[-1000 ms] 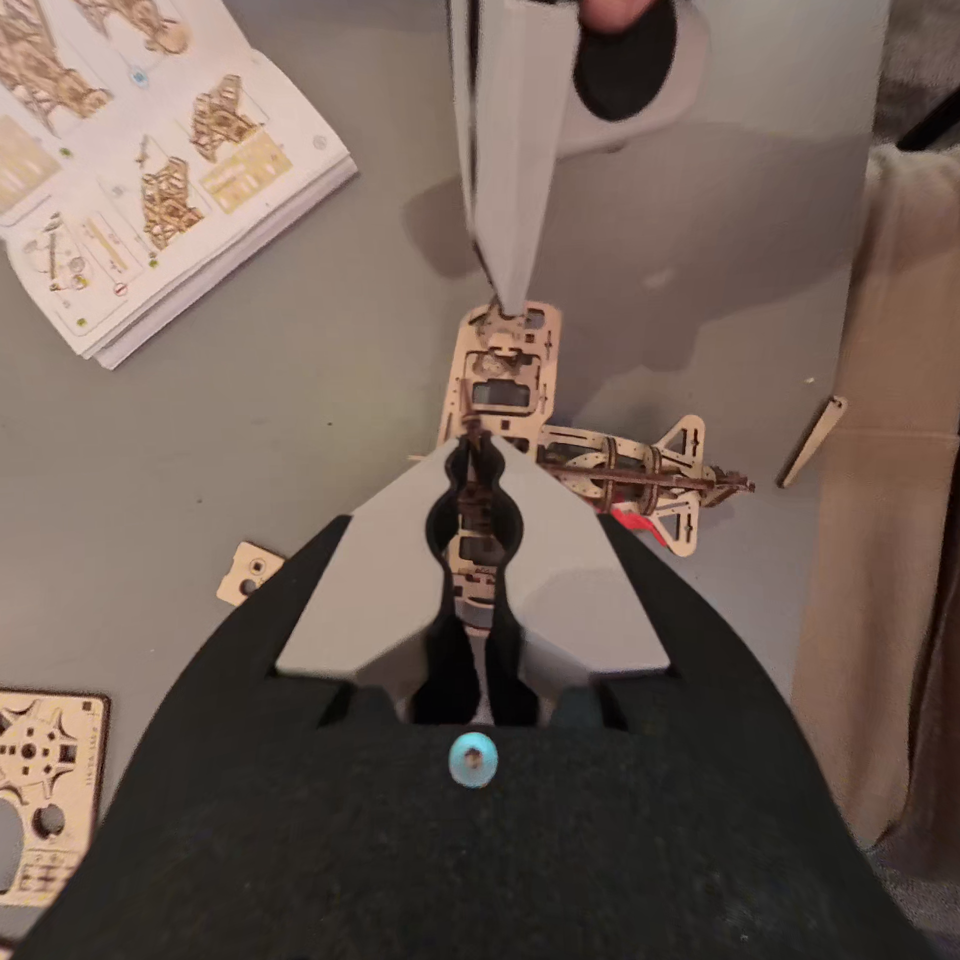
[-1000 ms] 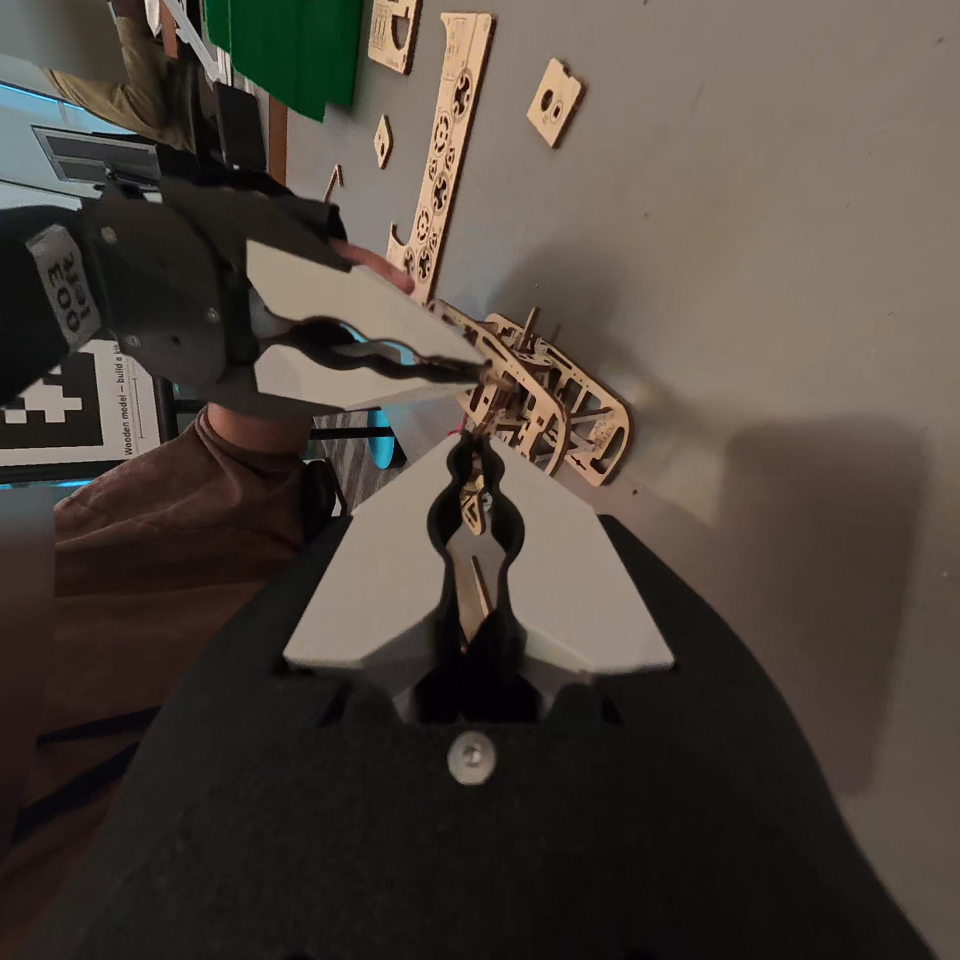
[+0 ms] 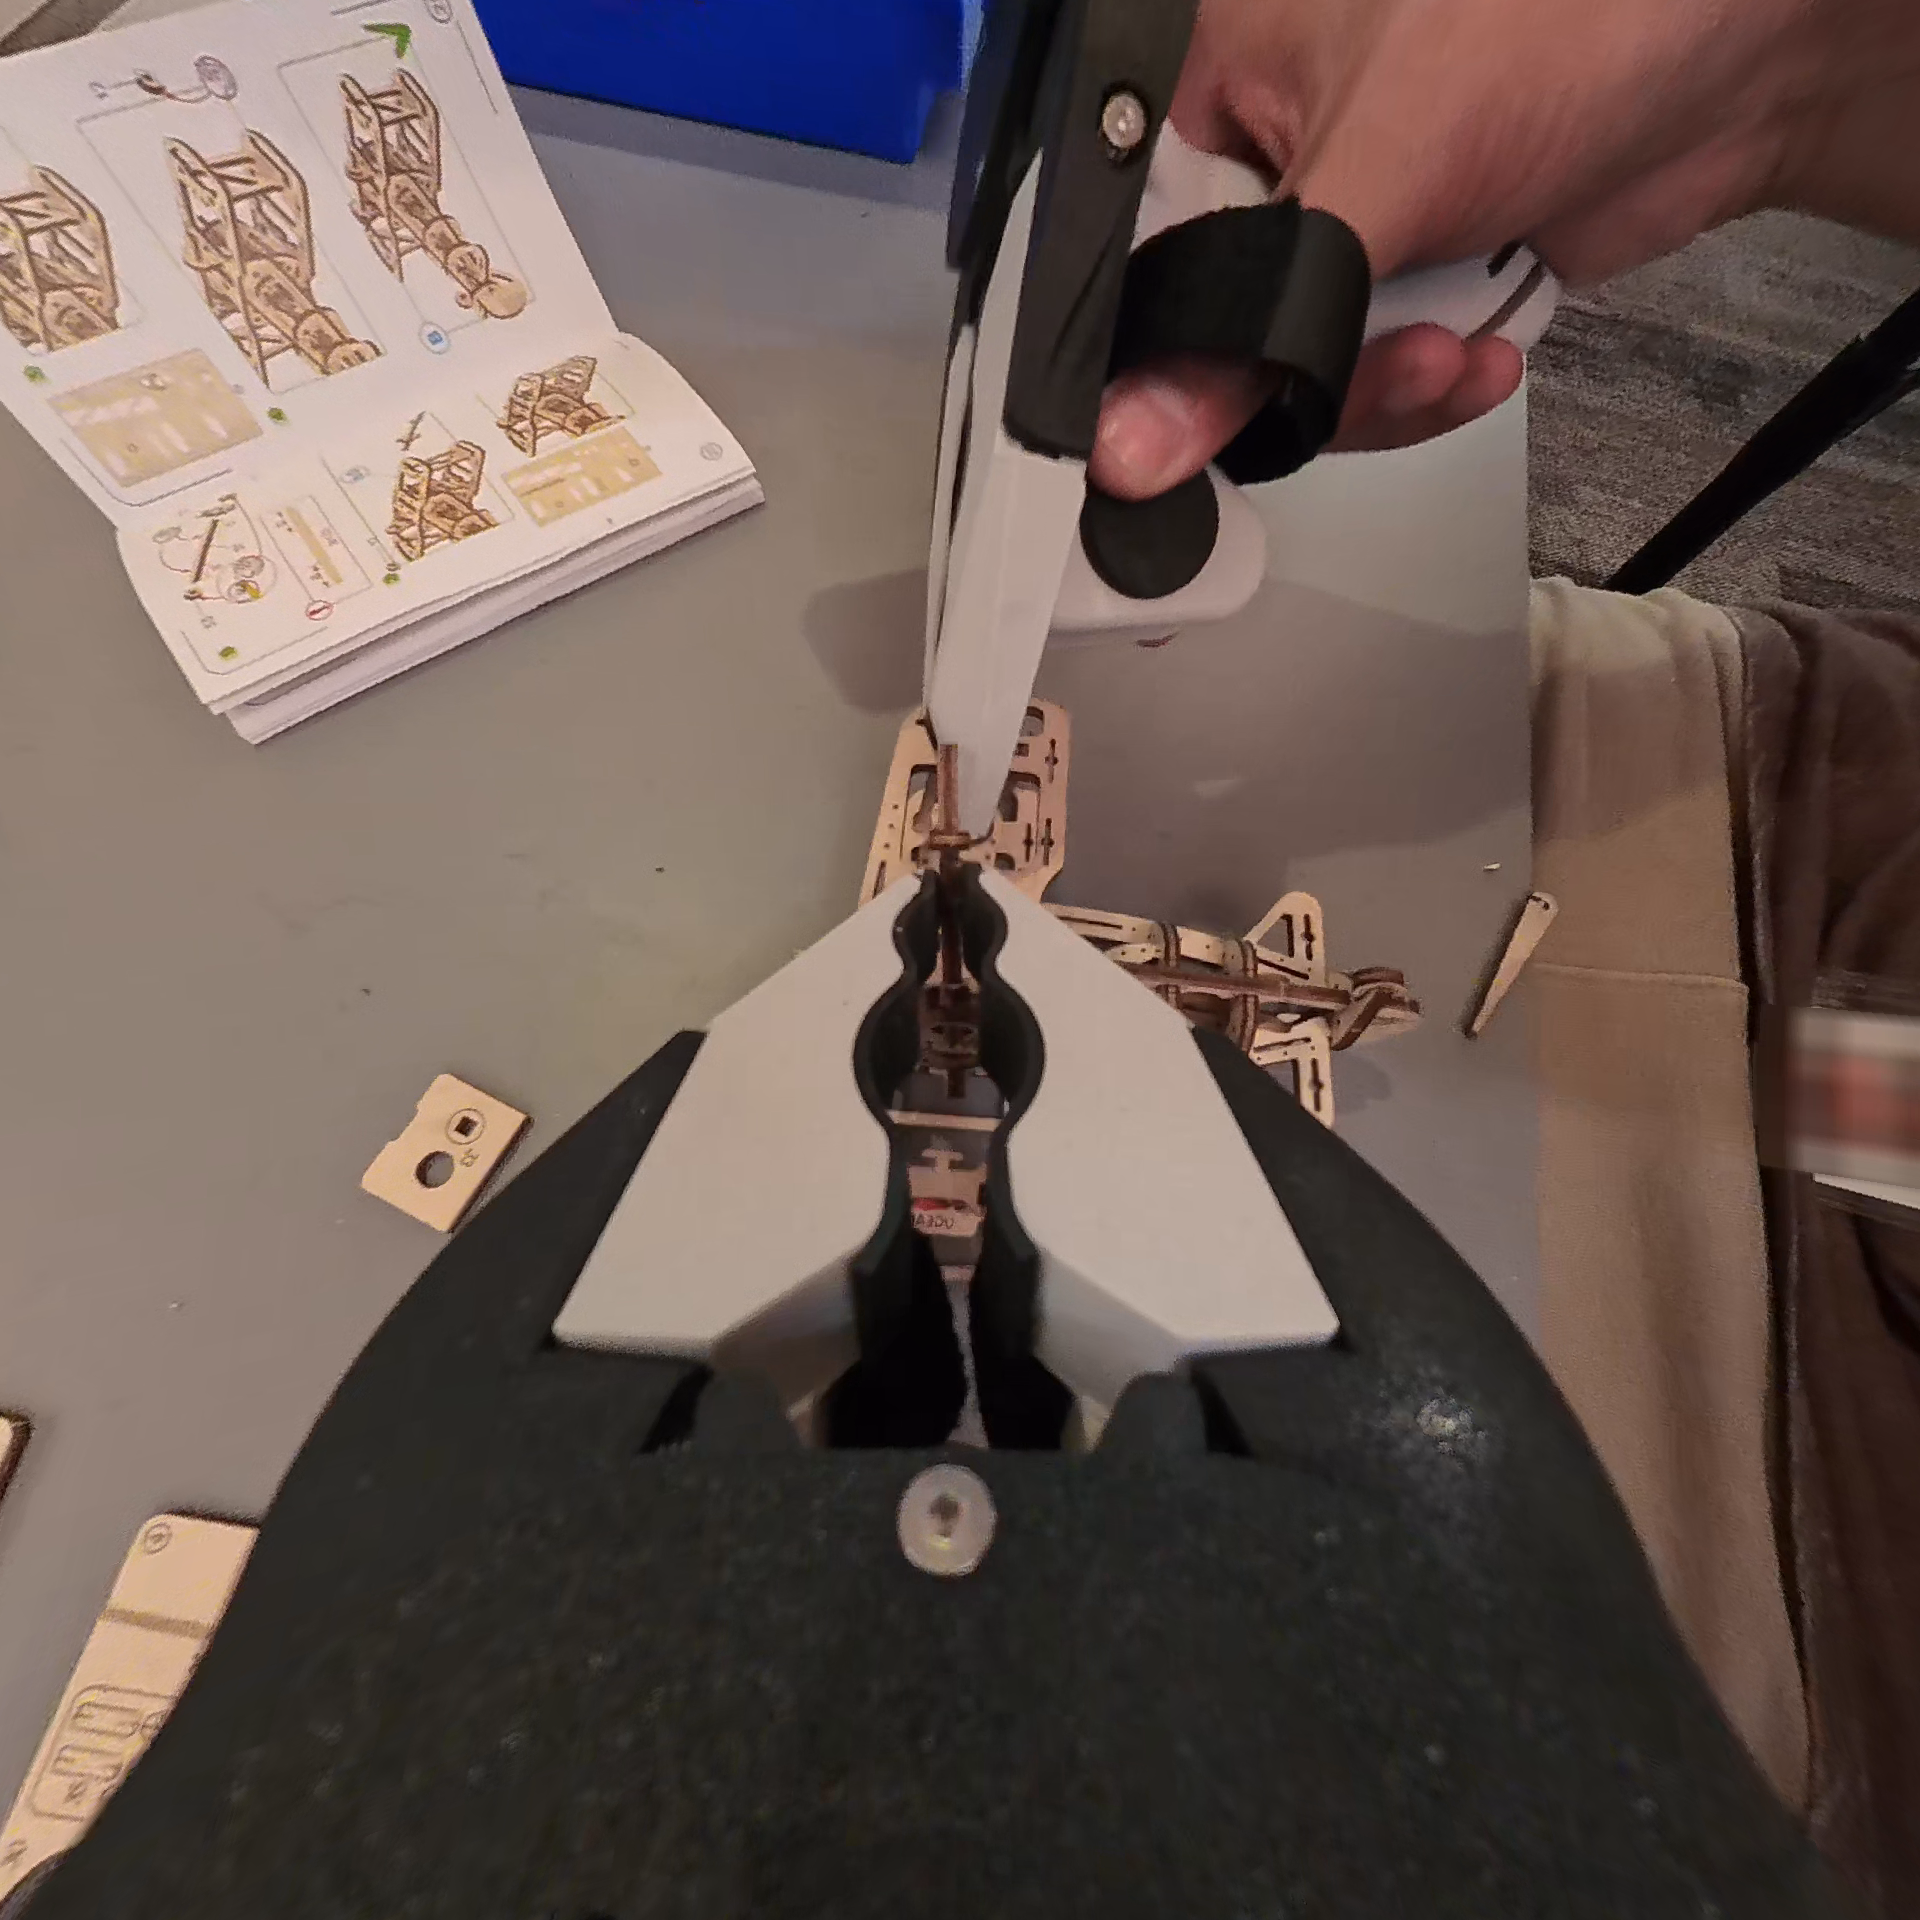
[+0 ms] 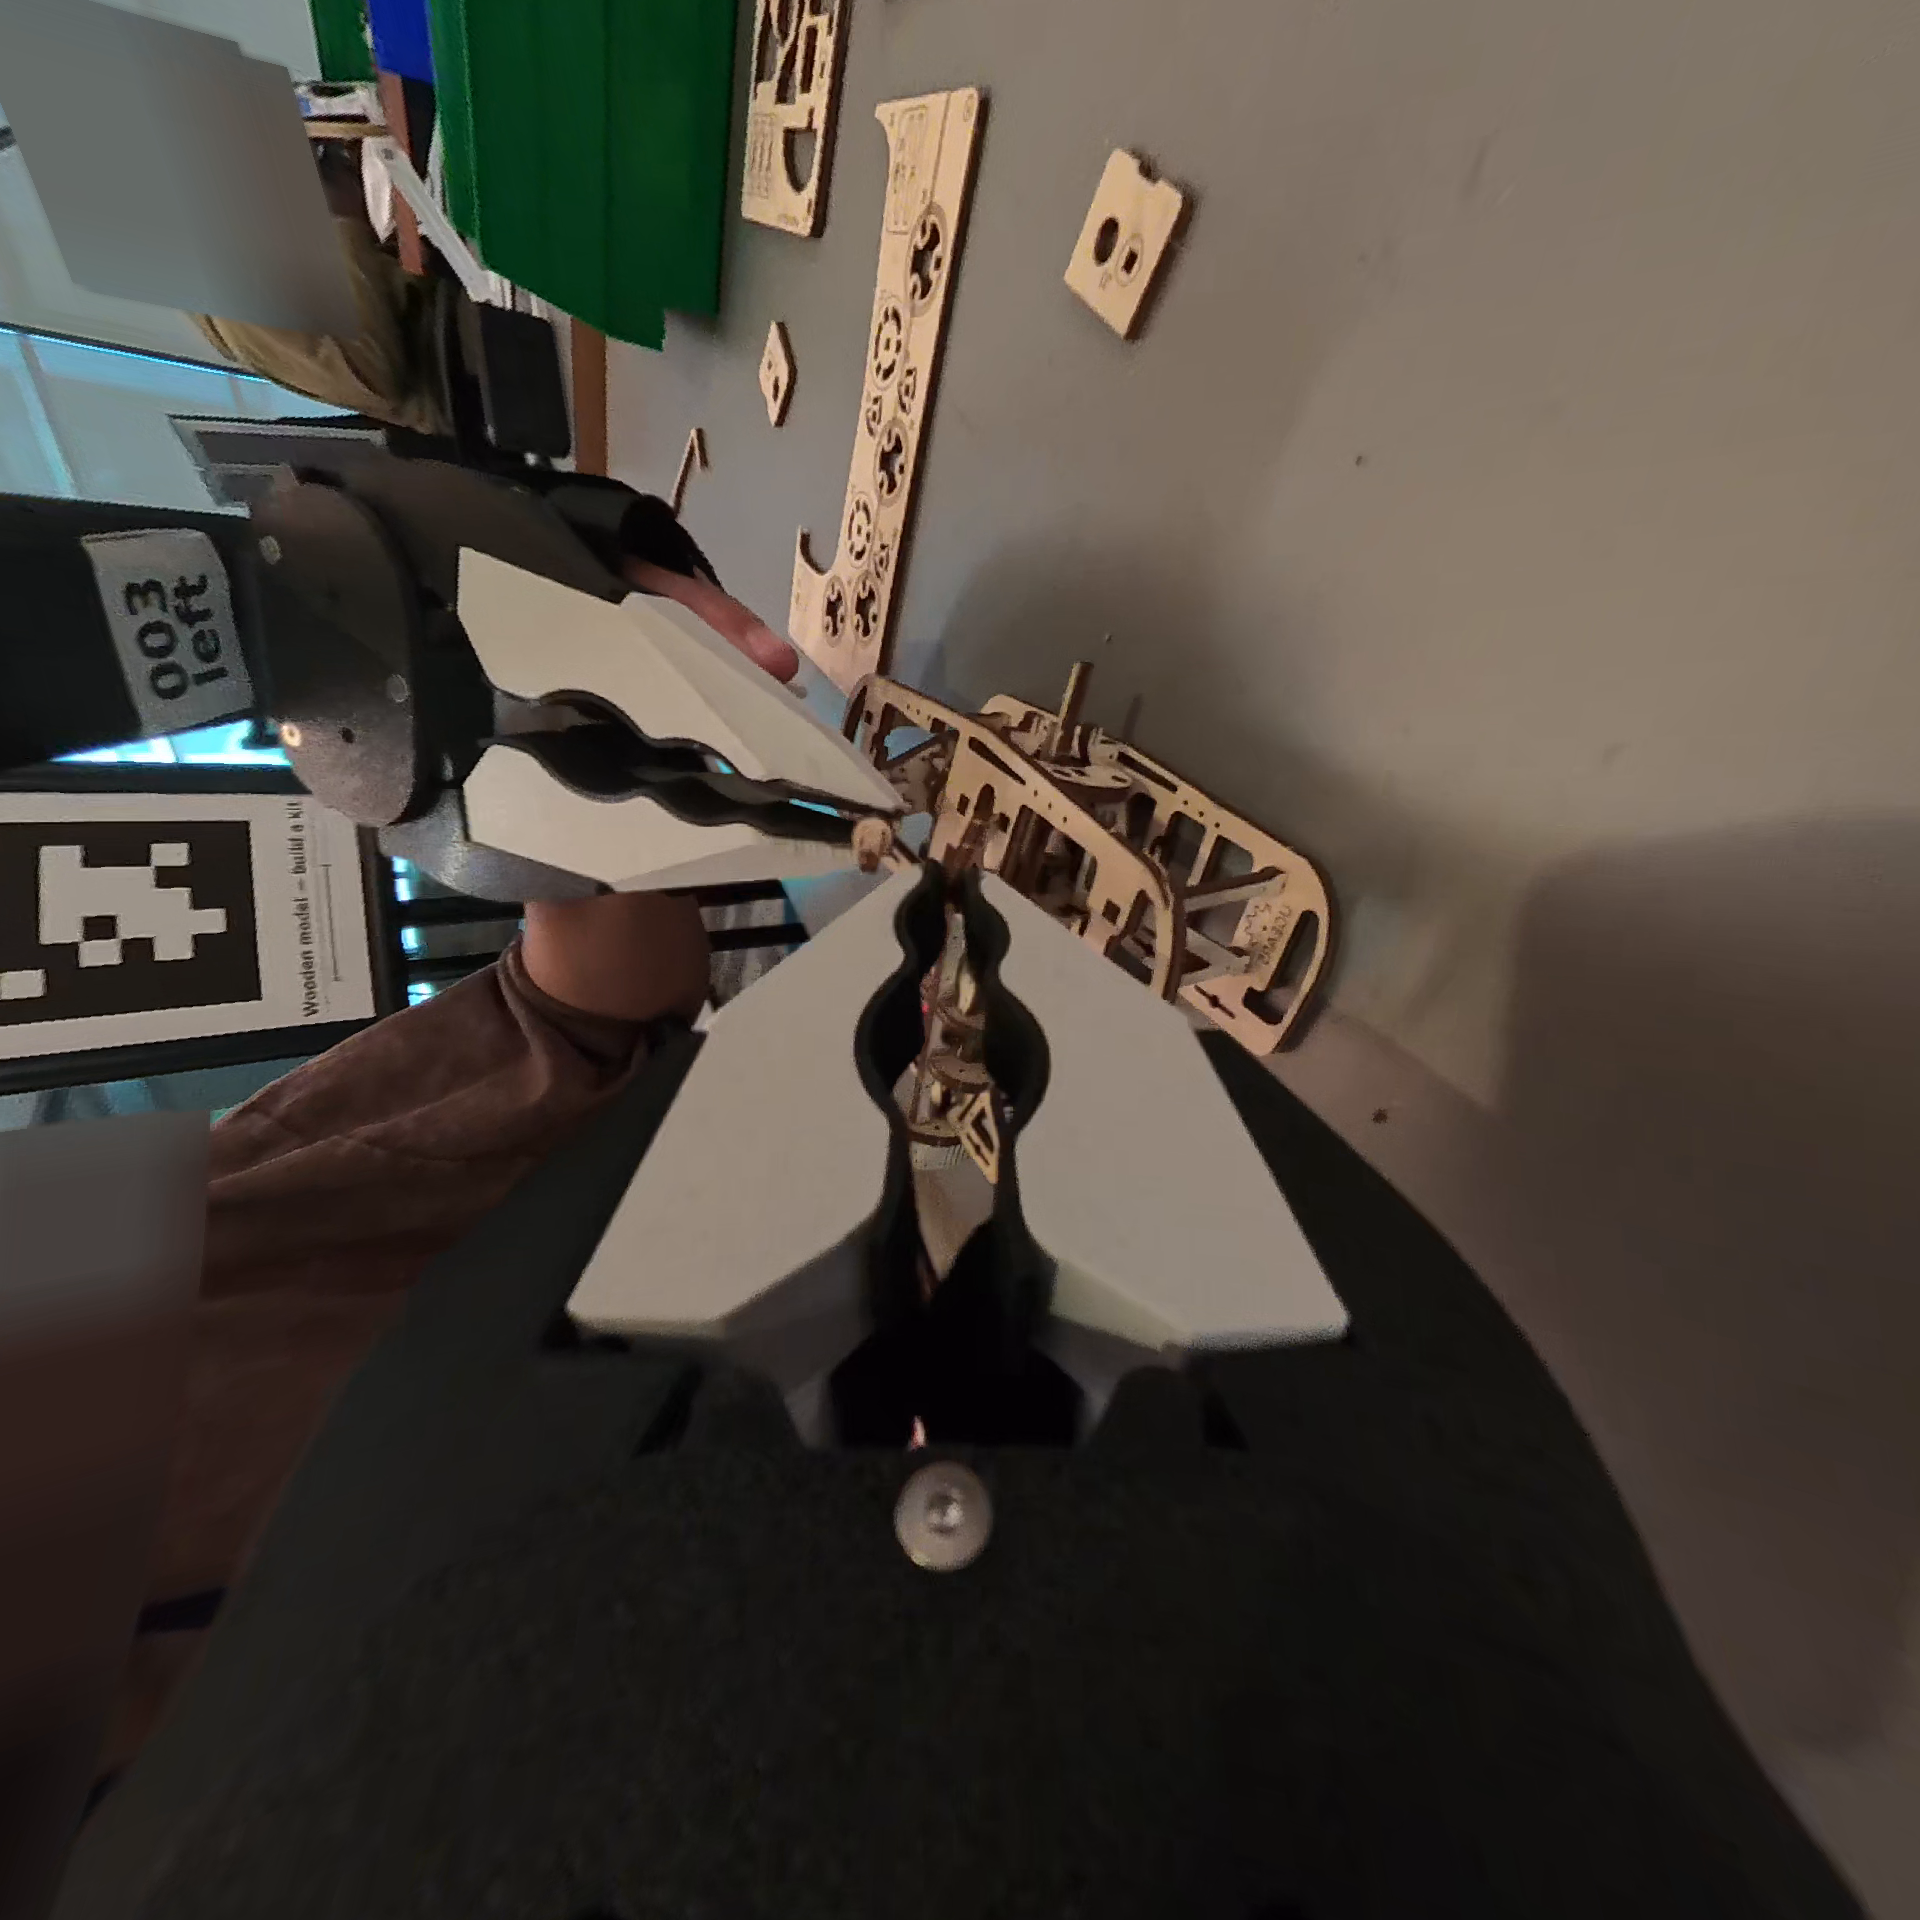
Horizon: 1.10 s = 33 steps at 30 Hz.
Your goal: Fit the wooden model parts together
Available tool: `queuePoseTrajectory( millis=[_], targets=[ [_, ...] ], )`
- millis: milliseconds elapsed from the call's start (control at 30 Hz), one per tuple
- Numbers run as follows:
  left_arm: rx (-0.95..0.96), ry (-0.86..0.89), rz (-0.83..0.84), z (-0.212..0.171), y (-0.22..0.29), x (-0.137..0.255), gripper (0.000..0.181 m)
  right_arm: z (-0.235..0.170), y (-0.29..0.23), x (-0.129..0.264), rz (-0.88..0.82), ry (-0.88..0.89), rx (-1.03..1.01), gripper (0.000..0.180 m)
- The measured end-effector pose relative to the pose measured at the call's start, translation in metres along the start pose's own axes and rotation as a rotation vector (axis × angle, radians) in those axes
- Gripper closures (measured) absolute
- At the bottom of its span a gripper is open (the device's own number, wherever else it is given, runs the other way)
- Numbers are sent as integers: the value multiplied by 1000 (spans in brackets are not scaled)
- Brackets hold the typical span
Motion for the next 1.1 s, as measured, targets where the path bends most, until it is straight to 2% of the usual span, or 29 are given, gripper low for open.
queuePoseTrajectory(
  millis=[500,633,767,1100],
  targets=[
    [-108,-83,65,-3,0,-1,180,-2,-5,-2,-262,9,102,179],
    [-150,-95,85,-3,1,-2,181,-1,-5,4,-248,47,91,179],
    [-142,-88,75,-5,1,-2,181,2,-6,18,-138,81,46,178],
    [-157,-100,66,-5,4,-5,180,0,-8,12,-206,-16,97,178]
  ],
)
Point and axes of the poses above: each gripper's, where its closed fingertips meet, x back along the fingers, z out of its top, y = z × x across the jaws, the point moved 2 cm from there along x, back along the fingers, and after that the axes turned 3 degrees about z, right-handed, at the moved point
